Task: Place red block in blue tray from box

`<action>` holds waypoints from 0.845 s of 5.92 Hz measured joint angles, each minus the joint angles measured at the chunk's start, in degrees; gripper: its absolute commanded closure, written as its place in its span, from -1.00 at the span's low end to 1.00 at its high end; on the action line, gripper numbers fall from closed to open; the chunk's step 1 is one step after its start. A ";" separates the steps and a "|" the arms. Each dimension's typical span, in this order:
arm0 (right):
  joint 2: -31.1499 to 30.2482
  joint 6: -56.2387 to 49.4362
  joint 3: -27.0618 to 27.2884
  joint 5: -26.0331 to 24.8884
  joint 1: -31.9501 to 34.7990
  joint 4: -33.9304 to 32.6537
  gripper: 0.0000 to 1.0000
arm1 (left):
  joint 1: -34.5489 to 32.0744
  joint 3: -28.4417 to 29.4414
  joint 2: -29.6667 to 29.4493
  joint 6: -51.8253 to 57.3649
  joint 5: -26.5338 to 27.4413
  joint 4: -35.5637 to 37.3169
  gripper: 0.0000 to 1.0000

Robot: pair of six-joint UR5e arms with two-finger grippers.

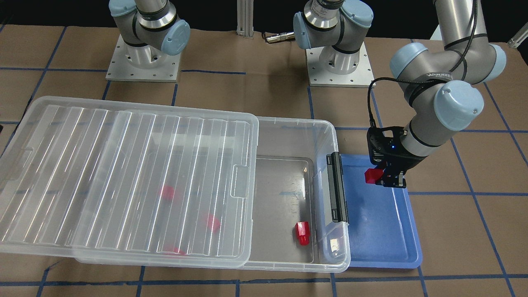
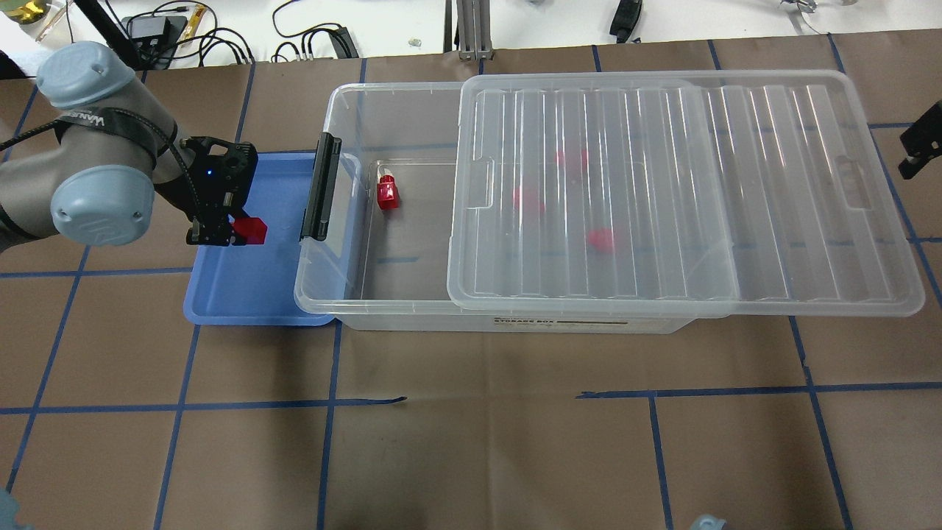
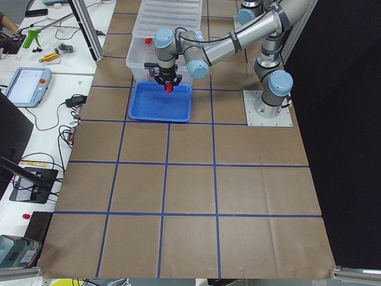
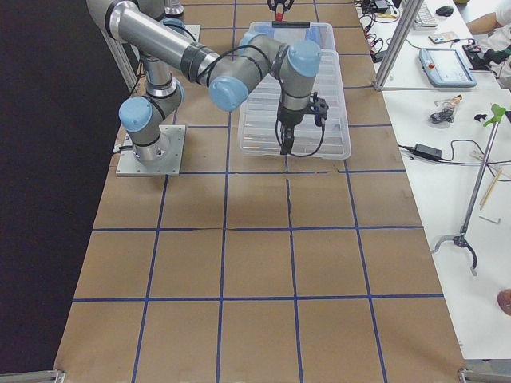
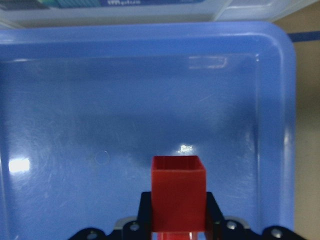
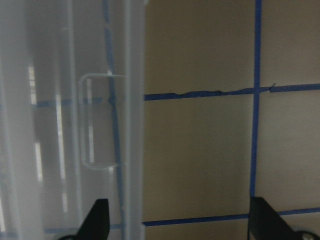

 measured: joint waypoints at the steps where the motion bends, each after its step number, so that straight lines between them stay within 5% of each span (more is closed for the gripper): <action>1: 2.69 -2.28 0.15 -0.56 -2.51 -2.40 -1.00 | 0.07 -0.69 -3.81 0.36 -0.02 4.17 0.66; 2: 4.30 -2.66 0.56 -0.62 -3.35 -3.29 -1.00 | 0.06 -1.12 -6.19 0.48 0.04 6.70 0.20; 3: 4.61 -1.91 1.89 -0.32 -3.51 -3.55 -1.00 | 0.02 -1.30 -7.57 0.49 0.06 7.89 -0.95; 5: 4.12 4.19 4.08 1.05 -2.85 -3.15 -1.00 | -0.25 -0.94 -7.99 0.13 0.21 8.04 -0.97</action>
